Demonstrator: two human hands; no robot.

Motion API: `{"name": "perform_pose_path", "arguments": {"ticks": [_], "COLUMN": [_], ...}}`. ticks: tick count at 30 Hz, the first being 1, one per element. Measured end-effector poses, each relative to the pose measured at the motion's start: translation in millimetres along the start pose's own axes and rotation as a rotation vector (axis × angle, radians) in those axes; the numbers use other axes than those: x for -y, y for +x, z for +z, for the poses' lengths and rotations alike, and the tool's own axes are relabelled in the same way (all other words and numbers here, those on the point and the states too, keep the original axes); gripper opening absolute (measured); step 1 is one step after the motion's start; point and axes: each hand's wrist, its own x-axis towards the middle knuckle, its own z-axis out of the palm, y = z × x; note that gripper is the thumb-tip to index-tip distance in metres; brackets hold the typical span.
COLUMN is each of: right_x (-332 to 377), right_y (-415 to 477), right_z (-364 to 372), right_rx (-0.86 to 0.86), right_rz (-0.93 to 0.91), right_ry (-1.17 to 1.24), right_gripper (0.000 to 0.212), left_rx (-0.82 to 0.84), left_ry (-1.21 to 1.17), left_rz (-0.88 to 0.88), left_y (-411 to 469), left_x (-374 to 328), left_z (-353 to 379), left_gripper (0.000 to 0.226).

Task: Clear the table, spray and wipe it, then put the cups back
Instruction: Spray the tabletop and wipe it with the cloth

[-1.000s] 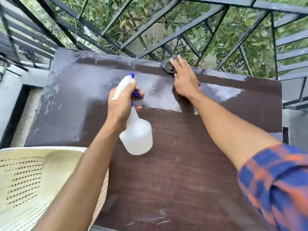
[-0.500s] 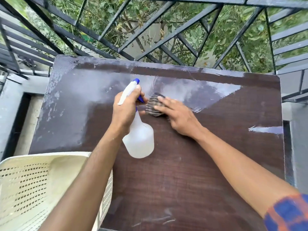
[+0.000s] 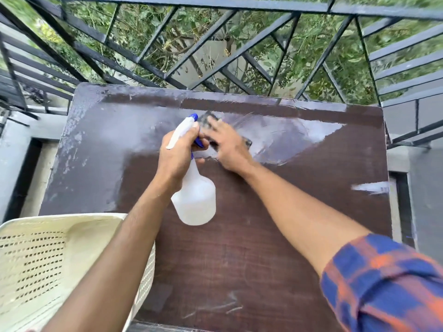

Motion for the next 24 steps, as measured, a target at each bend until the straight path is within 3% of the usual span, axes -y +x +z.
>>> {"name": "perform_pose_path", "arguments": {"ticks": [2,4,6,8,10,11,14,16,18,20,24], "right_x": [4,16,29,35,35,33,7,2,1,8,13], "right_y": [-10,-7,6,20,28,32,33,28,27,23,26], "right_z": [11,-4,-24,-44,-58,-64,-69,-73,-65,-50,-13], "right_rx": [-0.027,-0.048,-0.062,-0.049,-0.002,0.003,-0.214,-0.361,-0.424,-0.375,-0.035], "right_rz": [0.001,0.295,0.549,0.658,0.7,0.707,0.759,0.756,0.607,0.371,0.069], "right_ry": [0.128,0.427,0.883,1.334,1.463,1.331,0.459,0.362,0.285,0.162,-0.103], "right_gripper": [0.061,0.056,0.056,0.055,0.046,0.043,0.041,0.036,0.032,0.032,0.06], "left_rx": [0.023,0.026,0.017,0.016,0.012,0.007,-0.019,-0.03,-0.048,-0.08,-0.156], "left_ry": [-0.014,-0.013,-0.012,-0.029,-0.048,-0.062,-0.071,-0.081,-0.077,-0.075,-0.104], "left_rz": [0.017,0.026,0.013,0.007,0.017,0.014,0.001,0.006,0.014,0.005,-0.018], "left_y": [-3,-6,-10,-12,-14,-15,-15,-14,-11,-7,-1], "left_x": [1,2,1,-1,-2,-3,-2,-1,3,5,7], "left_z": [6,10,15,19,21,20,15,11,5,-2,-12], "left_gripper": [0.034,0.036,0.032,0.03,0.03,0.029,0.028,0.027,0.027,0.028,0.026]}}
